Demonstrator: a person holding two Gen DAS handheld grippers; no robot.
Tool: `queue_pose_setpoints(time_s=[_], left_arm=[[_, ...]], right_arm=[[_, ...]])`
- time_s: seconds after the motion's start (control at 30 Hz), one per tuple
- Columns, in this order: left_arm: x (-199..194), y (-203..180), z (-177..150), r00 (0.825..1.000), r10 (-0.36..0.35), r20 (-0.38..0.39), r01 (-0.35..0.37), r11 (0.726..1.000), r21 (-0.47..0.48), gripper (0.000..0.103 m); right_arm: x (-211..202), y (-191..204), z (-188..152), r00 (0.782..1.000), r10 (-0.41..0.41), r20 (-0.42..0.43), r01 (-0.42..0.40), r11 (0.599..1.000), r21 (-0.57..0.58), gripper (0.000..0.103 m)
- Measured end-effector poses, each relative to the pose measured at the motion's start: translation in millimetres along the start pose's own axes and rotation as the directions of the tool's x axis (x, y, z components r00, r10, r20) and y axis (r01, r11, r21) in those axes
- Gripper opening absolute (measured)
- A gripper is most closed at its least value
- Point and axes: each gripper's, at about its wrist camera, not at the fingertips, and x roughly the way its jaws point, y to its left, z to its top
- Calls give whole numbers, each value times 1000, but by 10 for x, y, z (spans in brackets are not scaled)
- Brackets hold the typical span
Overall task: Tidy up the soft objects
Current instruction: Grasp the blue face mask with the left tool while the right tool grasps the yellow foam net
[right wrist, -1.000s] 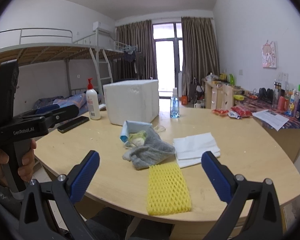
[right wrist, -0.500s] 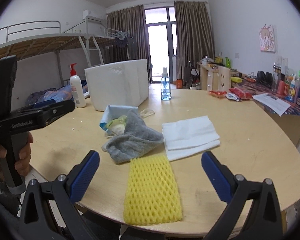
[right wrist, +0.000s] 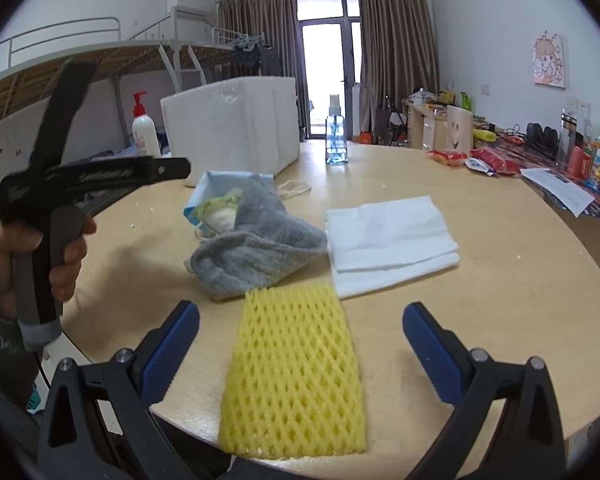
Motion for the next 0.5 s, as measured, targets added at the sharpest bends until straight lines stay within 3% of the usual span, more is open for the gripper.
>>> queue_pose_setpoints(time_s=[0.27, 0.5], left_arm=[[346, 14, 97, 997, 24, -74, -25, 1000, -12, 101], [592, 12, 141, 988, 54, -143, -53, 999, 10, 84]], right_arm=[[149, -4, -38, 998, 14, -59, -16, 999, -33, 88], [189, -33, -94, 995, 38, -96, -41, 999, -33, 82]])
